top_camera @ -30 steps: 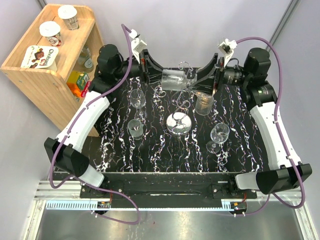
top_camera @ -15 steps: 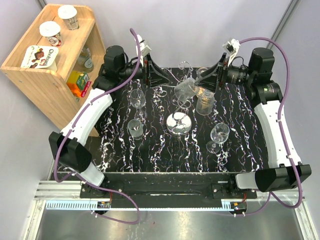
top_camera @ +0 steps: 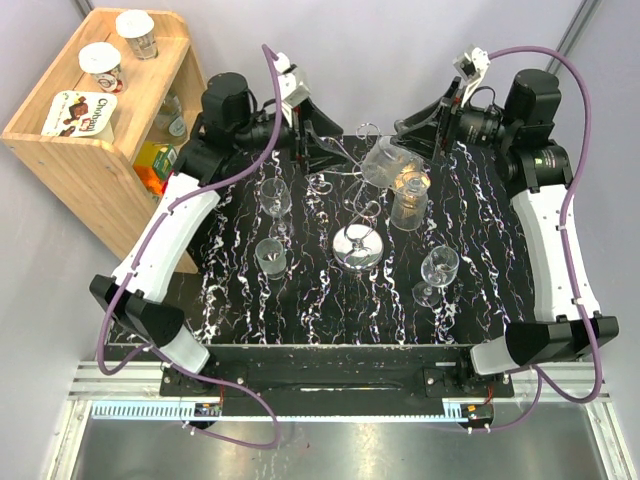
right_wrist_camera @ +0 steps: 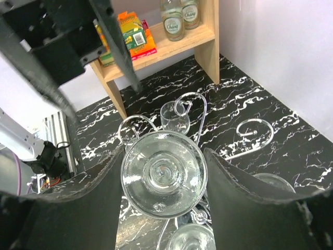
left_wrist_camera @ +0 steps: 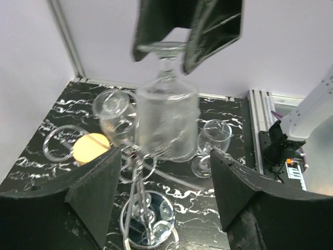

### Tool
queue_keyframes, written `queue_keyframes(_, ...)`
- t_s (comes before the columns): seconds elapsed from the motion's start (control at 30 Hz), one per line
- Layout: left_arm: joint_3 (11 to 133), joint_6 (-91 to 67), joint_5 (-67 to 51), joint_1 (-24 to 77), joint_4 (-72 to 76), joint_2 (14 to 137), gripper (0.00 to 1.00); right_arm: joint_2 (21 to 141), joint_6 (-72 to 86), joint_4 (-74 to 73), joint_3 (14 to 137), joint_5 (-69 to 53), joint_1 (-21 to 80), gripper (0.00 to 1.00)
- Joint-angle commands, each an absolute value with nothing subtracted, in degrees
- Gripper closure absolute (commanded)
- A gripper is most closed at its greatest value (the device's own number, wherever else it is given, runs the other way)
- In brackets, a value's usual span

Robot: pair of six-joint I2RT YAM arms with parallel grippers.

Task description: Place the wine glass upside down on the wine glass rack

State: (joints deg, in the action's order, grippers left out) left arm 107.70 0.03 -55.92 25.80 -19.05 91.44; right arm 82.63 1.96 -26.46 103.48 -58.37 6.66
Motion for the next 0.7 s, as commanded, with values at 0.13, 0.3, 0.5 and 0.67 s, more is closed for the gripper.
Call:
queue_keyframes(0.13,114.08,6.5,-50.01,32.78,-25.31,94.65,0.05,84.11,0.97,-26.54,110.56,-54.76,10.45,1.0)
queue_keyframes(0.3,116.72,7.64,-47.47,34.01,-26.45,97.2,0.01,84.81,0.44,-27.6,112.76,-54.32,11.25,1.0)
queue_keyframes(0.5,116.46,8.88,-46.49,35.59,-26.81,97.38,0.01,84.2,0.7,-27.77,113.12,-54.67,11.95,1.0)
queue_keyframes(0.67,117.68,7.39,-47.63,36.3,-26.81,98.17,0.01,83.41,0.53,-27.51,112.5,-53.79,13.71,1.0)
